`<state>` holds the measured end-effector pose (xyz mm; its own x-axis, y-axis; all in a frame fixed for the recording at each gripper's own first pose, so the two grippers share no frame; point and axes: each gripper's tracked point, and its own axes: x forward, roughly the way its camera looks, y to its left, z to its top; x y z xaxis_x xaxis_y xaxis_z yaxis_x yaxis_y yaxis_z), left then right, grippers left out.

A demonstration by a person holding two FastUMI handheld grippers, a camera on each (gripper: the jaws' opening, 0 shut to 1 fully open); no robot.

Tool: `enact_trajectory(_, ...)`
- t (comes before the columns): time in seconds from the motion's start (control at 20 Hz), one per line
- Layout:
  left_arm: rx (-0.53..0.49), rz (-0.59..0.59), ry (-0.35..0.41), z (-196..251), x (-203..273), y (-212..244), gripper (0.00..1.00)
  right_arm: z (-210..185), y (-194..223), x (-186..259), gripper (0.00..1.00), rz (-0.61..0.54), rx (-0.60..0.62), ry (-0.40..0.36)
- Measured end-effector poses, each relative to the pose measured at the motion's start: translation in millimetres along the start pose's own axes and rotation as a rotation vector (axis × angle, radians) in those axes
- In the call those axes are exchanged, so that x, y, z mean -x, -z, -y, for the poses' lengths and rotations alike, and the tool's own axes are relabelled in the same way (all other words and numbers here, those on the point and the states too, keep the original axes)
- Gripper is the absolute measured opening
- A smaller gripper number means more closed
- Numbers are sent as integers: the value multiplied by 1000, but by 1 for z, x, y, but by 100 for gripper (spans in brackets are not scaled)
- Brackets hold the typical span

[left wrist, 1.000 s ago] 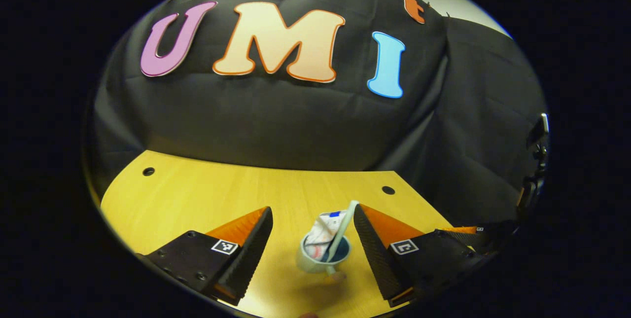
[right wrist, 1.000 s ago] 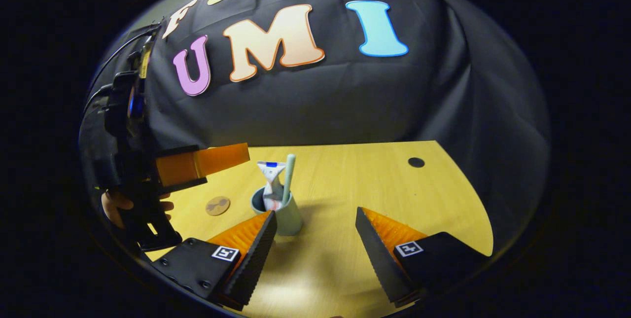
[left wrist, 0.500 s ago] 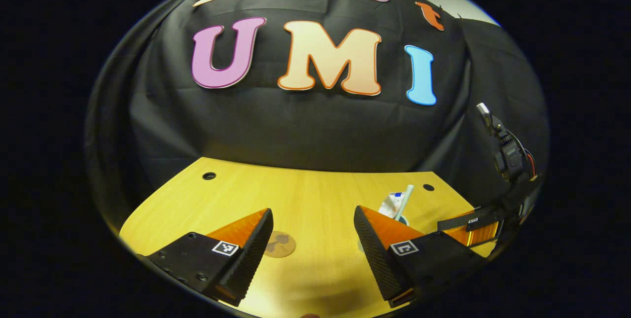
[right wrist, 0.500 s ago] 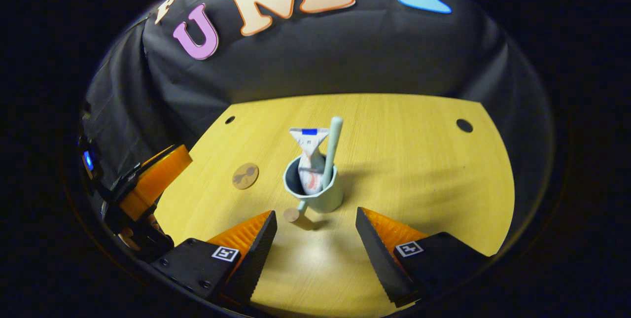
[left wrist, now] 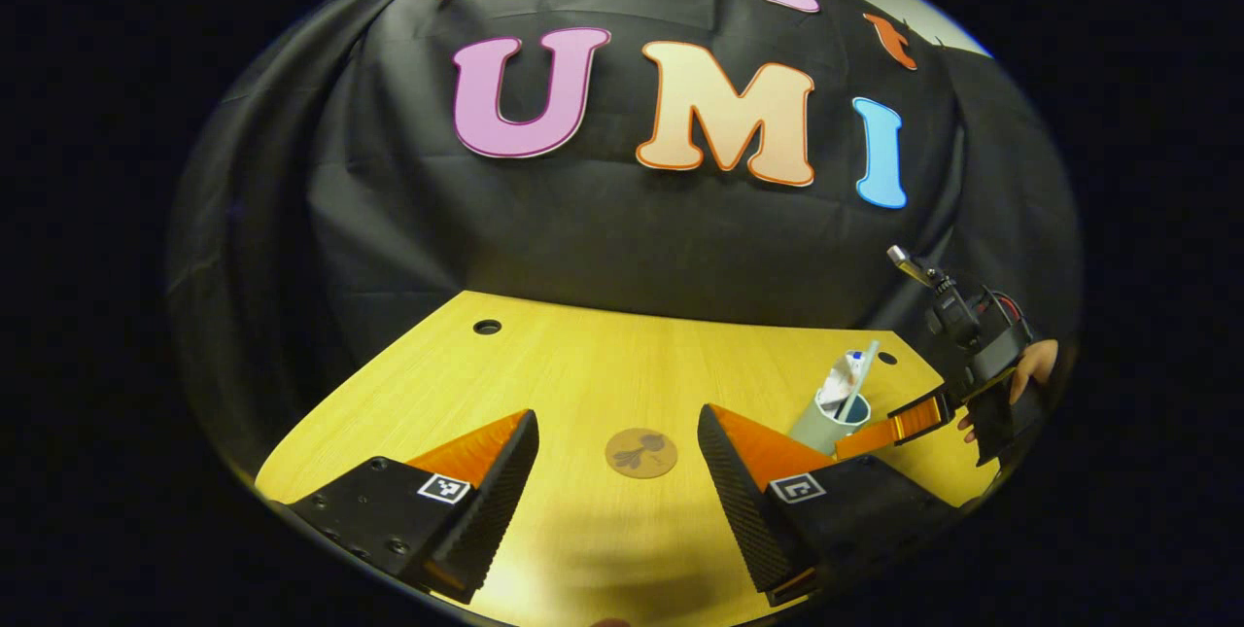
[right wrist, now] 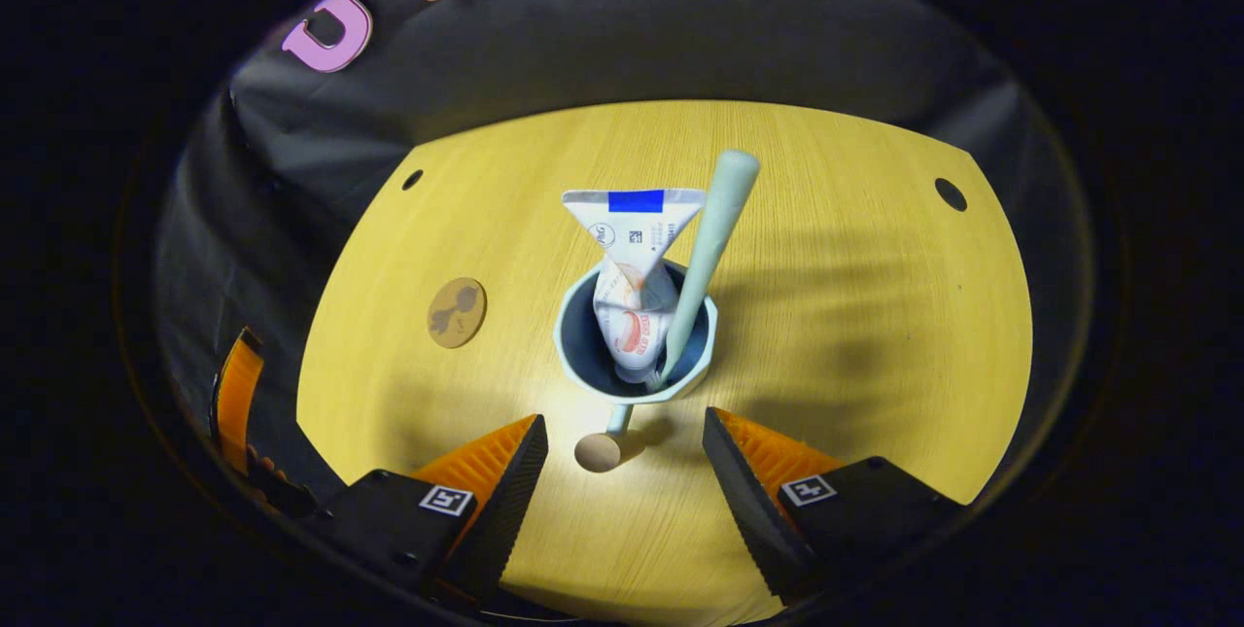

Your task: Put the toothbrush and toothpaste on the desktop into the cup, then pick up the cup and place it on the coaster on the desktop.

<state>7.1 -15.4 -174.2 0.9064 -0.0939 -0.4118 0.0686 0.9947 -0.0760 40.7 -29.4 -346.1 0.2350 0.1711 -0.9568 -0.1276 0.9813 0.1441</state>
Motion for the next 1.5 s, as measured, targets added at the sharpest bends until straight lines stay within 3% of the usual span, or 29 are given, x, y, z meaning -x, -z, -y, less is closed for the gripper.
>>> enact_trajectory(0.55,29,-39,-45,-58,8,16,95,13,5,-48,95,-111,40,136)
enact_trajectory(0.6,27,-43,-47,-62,8,16,95,15,4,-49,91,-116,52,150)
enact_trajectory(0.65,25,-46,-48,-65,7,16,95,16,5,-48,77,-121,61,156)
enact_trajectory(0.7,24,-47,-46,-66,6,17,95,17,8,-49,80,-129,66,153)
enact_trajectory(0.75,22,-46,-44,-67,5,16,95,18,11,-45,64,-140,75,156)
enact_trajectory(0.8,20,-46,-39,-67,5,14,95,17,14,-46,58,-149,85,152)
enact_trajectory(0.9,14,-52,-28,-66,1,14,95,16,15,-48,33,-157,94,156)
enact_trajectory(1.2,2,-40,-11,-69,0,8,95,6,9,-48,29,-116,87,137)
enact_trajectory(1.5,14,-42,-6,-79,2,8,95,0,7,-51,31,-85,94,82)
